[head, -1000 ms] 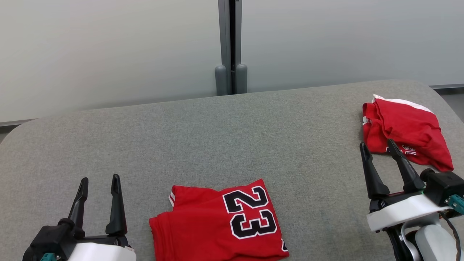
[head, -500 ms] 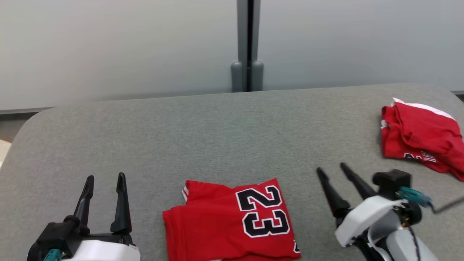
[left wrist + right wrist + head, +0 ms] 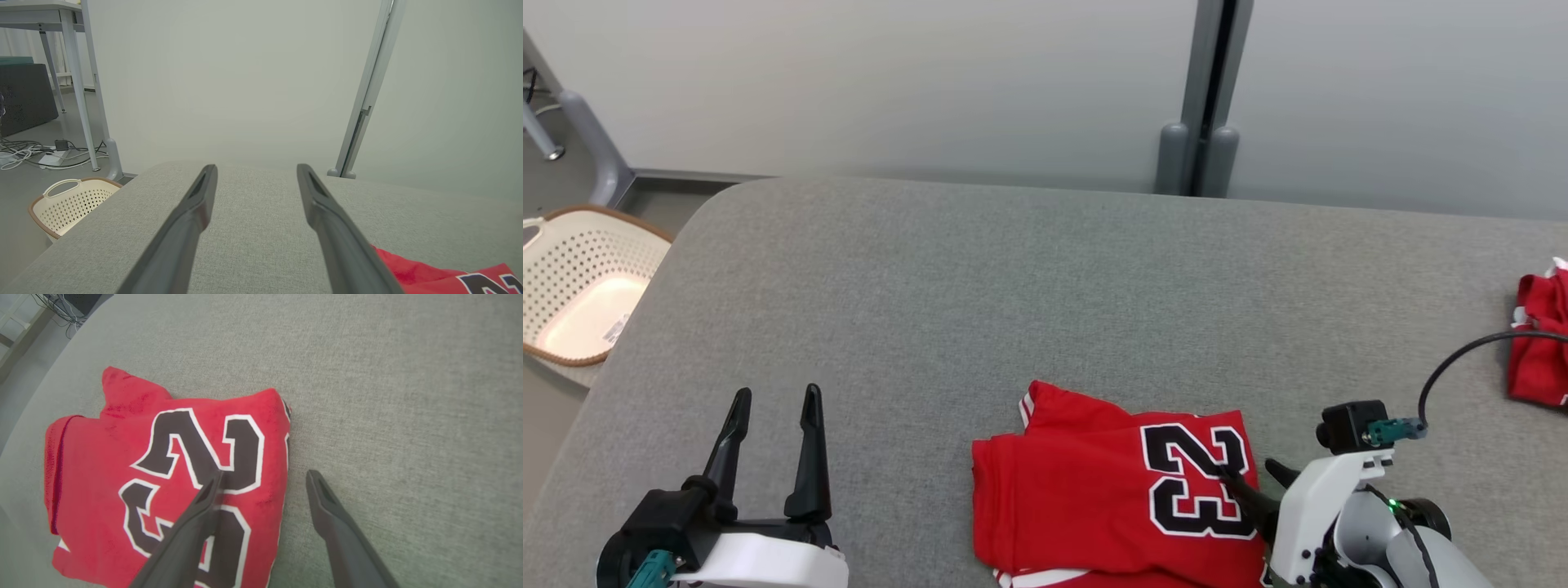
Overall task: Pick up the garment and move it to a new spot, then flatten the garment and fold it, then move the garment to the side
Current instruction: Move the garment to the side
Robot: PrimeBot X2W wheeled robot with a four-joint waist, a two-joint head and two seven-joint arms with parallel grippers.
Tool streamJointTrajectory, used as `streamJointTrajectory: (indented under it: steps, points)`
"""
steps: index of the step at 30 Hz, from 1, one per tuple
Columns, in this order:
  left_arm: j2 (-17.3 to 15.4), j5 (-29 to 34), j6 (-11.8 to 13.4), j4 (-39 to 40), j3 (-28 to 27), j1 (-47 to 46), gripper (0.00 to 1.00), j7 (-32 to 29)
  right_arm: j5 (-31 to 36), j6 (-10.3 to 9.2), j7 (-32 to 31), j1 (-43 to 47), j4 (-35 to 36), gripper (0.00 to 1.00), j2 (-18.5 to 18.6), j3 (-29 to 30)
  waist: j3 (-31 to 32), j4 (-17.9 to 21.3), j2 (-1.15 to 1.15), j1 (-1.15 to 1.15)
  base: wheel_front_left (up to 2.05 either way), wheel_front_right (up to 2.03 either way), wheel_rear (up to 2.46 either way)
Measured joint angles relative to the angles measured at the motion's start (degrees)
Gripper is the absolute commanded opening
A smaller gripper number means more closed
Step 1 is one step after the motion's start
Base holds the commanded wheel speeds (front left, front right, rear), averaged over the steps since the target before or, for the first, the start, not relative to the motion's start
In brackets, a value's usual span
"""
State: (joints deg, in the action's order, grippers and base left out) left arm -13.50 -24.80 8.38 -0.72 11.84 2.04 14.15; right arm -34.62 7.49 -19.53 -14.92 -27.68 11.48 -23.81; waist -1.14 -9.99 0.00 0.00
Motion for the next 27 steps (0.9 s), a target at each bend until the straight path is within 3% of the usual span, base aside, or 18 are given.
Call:
streamJointTrajectory:
  steps: [7, 8, 9, 10, 11, 19, 27]
  points:
    - [0.6, 0.0, 0.0, -0.1, 0.7, -0.2, 1.0, 0.1, -0.1, 0.0, -6.6, 0.3, -3.9, 1.0, -1.2, 3.5, -1.9, -2.1, 0.0, 0.0, 0.0, 0.0, 0.0]
    - [0.6, 0.0, 0.0, -0.2, 0.7, -0.3, 1.0, 0.1, -0.1, 0.0, -7.2, 0.3, -3.8, 0.85, -1.3, 3.8, -2.1, -2.1, 0.0, 0.0, 0.0, 0.0, 0.0]
    - [0.6, 0.0, 0.0, -0.3, 0.8, -0.3, 1.0, 0.1, -0.2, 0.0, -7.7, 0.3, -3.7, 0.45, -1.4, 3.9, -2.1, -2.1, 0.0, 0.0, 0.0, 0.0, 0.0]
    - [0.7, 0.1, 0.1, -0.3, 0.9, -0.4, 1.0, 0.1, -0.5, 0.0, -8.2, 0.3, -3.4, 0.29, -1.5, 3.9, -2.1, -2.0, 0.0, 0.0, 0.0, 0.0, 0.0]
    - [0.8, 0.1, 0.1, -0.4, 1.0, -0.4, 1.0, 0.1, -0.9, 0.0, -8.3, 0.3, -3.0, 0.0, -1.7, 3.9, -2.1, -1.9, 0.0, 0.0, 0.0, 0.0, 0.0]
    - [0.6, 0.1, -0.2, -0.6, 1.4, -1.1, 1.0, 0.3, -1.3, 0.01, -4.9, 0.0, 0.1, 0.0, -1.4, 3.5, -1.7, 0.5, 0.0, 0.0, 0.0, 0.0, 0.0]
    - [1.2, 0.6, -1.3, -0.6, 3.6, -2.9, 1.0, 0.1, -2.1, 0.0, -2.5, -2.1, 4.1, 0.0, 2.1, 4.2, -1.0, 6.7, 0.0, 0.0, 0.0, 0.0, 0.0]
